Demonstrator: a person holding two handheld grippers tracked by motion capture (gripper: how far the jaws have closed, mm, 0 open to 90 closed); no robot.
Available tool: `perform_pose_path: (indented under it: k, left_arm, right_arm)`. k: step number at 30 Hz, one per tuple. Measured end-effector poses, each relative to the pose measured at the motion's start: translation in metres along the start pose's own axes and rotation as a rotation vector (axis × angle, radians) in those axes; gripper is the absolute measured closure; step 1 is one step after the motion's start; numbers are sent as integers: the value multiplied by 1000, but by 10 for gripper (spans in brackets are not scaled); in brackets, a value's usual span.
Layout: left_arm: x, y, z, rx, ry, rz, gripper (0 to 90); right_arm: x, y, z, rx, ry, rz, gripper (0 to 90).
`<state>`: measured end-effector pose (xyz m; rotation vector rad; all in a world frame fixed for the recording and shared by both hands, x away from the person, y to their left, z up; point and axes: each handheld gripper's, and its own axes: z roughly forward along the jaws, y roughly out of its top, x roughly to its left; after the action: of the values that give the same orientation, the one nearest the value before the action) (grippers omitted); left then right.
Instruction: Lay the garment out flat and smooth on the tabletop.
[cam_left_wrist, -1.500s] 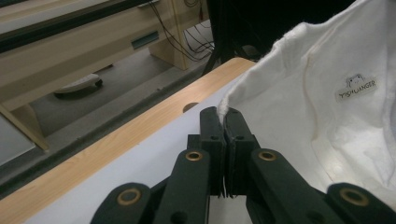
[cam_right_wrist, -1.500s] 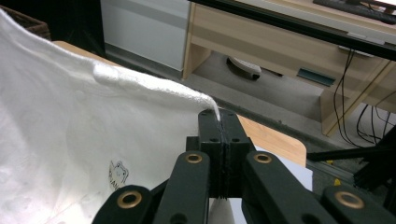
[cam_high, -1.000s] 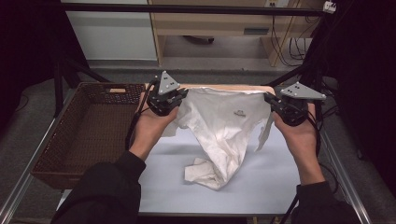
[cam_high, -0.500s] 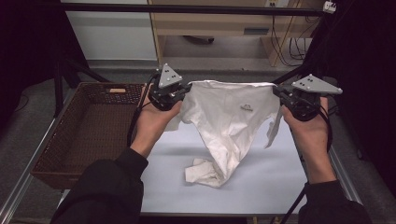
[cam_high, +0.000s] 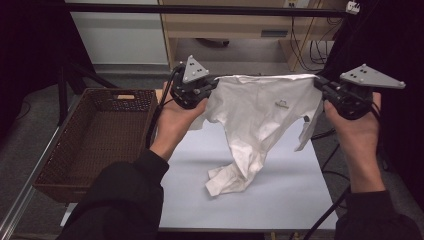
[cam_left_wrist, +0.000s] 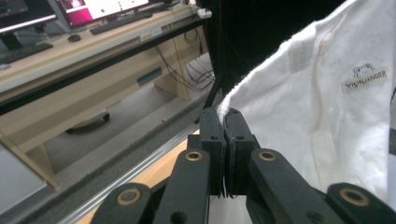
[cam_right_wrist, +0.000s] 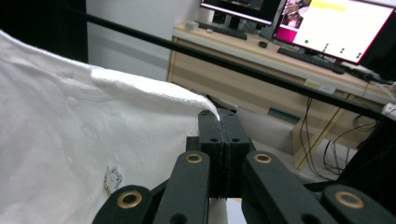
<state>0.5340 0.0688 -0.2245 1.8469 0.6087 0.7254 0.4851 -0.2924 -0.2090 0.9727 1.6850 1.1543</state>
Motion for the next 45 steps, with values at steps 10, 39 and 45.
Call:
perform_pose_path:
  k: [10, 39, 45]
  left_arm:
    - [9, -23, 10, 45, 8, -27, 885]
    - [76, -93, 118, 225, 179, -166, 647]
    - [75, -112, 118, 240, 177, -236, 515]
  right_arm:
    - [8, -15, 10, 34, 15, -16, 897]
    - [17, -85, 161, 221, 37, 196, 727]
    - [27, -100, 182, 314, 40, 193, 521]
